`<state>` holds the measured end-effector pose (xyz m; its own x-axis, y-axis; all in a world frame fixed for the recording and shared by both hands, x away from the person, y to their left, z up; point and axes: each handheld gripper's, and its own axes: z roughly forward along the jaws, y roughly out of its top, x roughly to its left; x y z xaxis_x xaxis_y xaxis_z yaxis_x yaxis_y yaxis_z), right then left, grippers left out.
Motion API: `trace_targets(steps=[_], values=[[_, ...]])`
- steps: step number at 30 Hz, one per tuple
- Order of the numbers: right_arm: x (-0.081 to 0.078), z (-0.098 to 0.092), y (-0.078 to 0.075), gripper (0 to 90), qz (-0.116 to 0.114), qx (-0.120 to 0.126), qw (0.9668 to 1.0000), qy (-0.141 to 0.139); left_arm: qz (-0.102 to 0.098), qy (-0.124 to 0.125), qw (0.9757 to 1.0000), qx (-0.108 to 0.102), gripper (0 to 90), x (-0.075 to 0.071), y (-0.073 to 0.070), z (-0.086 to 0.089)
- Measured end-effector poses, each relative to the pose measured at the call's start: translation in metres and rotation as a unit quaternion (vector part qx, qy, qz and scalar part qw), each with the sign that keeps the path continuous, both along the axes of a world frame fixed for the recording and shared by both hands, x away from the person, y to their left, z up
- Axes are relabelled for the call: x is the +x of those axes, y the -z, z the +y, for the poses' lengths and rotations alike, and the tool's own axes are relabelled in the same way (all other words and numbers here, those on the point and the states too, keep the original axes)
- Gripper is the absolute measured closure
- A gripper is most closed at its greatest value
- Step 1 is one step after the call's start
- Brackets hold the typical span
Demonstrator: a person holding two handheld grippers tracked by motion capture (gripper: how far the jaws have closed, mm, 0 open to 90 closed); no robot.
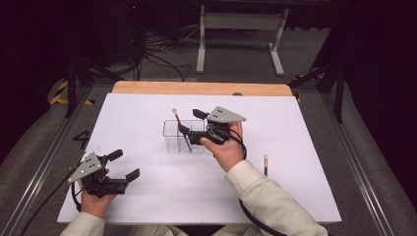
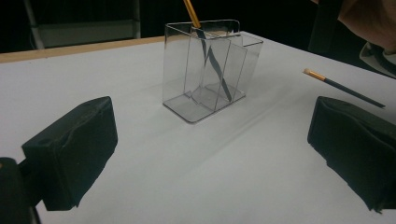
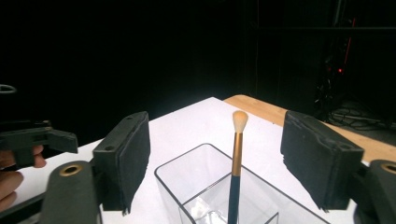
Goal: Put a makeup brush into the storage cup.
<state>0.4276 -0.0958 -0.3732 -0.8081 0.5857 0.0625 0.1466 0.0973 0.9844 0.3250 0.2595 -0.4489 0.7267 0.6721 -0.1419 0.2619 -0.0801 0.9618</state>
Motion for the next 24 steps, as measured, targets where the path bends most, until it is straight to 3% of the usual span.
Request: trace_targets(steps=[16,24], values=[[-0.026,-0.041,-0.022,20.2,-0.011,-0.028,0.9994,0.014,0.003,-0.001,1.0000,0.002,2.3,0.000,0.000,0.000],[-0.034,-0.064,-0.030,19.9,-0.011,-0.032,0.9991,0.025,0.001,0.001,1.0000,0.003,2.0,0.000,0.000,-0.001]])
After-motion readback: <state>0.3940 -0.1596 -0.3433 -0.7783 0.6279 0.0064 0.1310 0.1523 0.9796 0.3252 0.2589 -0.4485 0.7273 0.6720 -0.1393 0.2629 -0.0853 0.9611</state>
